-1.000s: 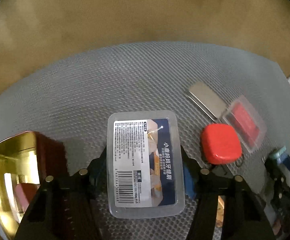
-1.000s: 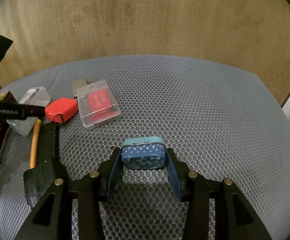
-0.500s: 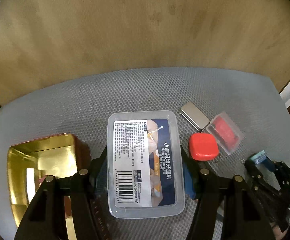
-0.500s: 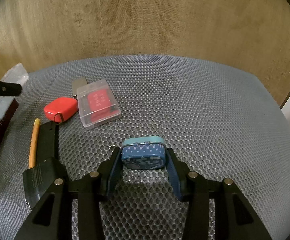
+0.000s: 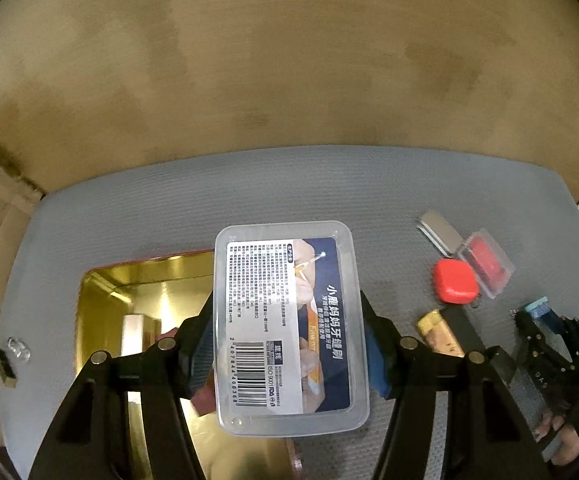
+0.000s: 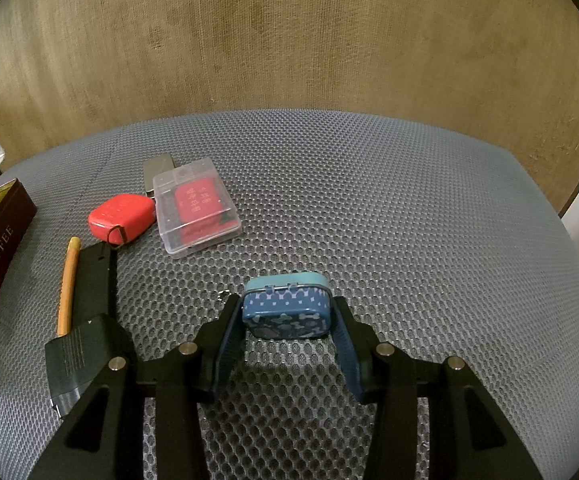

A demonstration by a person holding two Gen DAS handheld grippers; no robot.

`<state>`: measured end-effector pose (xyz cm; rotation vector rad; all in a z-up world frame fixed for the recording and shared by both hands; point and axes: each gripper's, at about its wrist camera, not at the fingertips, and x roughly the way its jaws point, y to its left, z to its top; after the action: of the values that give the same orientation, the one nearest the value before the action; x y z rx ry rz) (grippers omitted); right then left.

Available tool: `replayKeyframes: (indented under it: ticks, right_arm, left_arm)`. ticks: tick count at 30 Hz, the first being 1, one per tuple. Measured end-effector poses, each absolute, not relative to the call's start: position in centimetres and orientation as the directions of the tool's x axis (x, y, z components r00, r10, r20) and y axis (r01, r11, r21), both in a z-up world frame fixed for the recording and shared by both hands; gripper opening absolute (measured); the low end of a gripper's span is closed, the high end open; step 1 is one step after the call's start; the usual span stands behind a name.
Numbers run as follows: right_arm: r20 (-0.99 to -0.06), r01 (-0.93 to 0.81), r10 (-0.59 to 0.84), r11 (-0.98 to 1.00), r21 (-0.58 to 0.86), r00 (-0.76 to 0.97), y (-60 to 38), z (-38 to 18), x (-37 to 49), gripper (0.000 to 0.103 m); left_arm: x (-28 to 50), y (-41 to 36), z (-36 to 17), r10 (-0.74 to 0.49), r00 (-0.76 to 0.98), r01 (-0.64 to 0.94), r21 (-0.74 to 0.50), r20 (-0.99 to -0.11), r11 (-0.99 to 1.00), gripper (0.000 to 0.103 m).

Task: Organize rigid objects
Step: 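Lower the clear plastic box into the gold tin and open the left gripper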

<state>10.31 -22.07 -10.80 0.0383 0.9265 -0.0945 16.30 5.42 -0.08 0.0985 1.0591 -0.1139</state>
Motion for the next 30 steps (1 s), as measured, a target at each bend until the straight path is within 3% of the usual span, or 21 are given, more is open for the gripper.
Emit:
replayKeyframes:
  ticks: [30]
  right_arm:
    - [-0.800, 0.097, -0.068, 0.995, -0.012, 0.596, -22.3, -10.8, 10.2, 0.046]
  left_arm:
    - [17.4, 14.1, -3.4, 0.091, 0.416, -0.068, 0.069, -0.905, 0.995, 0.058]
